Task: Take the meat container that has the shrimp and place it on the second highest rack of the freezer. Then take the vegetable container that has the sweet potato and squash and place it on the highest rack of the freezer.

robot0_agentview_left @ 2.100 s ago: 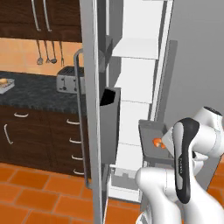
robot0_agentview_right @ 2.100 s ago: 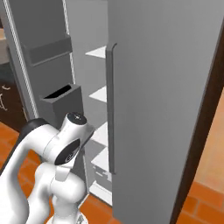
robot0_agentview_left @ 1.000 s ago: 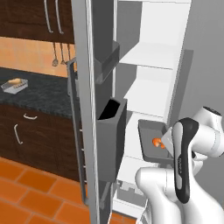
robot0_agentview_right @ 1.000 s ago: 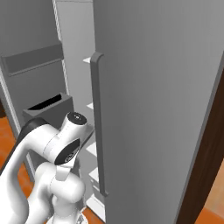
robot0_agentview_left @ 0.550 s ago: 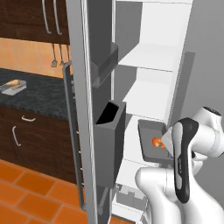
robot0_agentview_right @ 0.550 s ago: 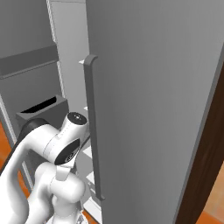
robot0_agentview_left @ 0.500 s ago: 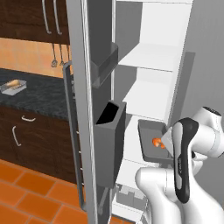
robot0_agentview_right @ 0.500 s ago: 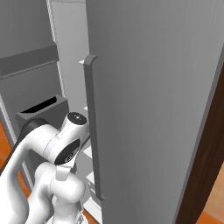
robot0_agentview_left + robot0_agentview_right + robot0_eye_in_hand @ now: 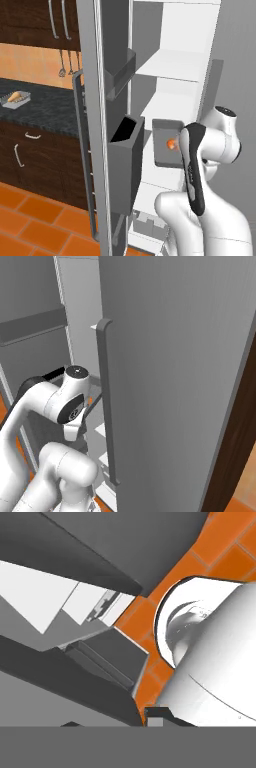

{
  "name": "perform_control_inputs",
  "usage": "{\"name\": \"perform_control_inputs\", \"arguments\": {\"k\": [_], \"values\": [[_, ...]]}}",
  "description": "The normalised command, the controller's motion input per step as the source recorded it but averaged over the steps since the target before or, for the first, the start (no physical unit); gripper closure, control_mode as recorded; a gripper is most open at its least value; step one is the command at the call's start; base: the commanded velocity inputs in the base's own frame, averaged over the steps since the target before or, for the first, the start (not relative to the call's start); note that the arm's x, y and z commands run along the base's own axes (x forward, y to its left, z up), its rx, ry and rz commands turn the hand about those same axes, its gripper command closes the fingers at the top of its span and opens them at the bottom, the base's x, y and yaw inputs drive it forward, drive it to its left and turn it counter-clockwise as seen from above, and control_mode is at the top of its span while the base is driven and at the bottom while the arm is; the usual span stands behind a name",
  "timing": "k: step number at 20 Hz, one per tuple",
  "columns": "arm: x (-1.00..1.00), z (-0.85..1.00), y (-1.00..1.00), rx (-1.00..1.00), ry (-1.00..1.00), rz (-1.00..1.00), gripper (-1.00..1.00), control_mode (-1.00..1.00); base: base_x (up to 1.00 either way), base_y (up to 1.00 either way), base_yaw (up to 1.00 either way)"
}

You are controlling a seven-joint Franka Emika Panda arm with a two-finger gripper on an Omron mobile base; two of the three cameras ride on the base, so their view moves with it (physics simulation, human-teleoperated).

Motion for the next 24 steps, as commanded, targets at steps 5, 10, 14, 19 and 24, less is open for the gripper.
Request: {"name": "perform_control_inputs", "arguments": {"k": [5, 10, 14, 19, 24], "values": [[0.96, 0.3, 0.17, -0.14, 0.0, -0.02, 1.0, -1.0, 0.0, 0.0, 0.0], [0.49, 0.63, -0.06, 0.0, 0.0, -0.01, 1.0, -1.0, 0.0, 0.0, 0.0], [0.49, 0.15, -0.05, 0.01, 0.0, -0.06, 1.0, -1.0, 0.0, 0.0, 0.0], [0.23, -0.23, 0.0, 0.0, -0.13, -0.14, 1.0, -1.0, 0.0, 0.0, 0.0], [-0.03, -0.24, -0.09, 0.0, -0.35, -0.11, 1.0, -1.0, 0.0, 0.0, 0.0]]}}
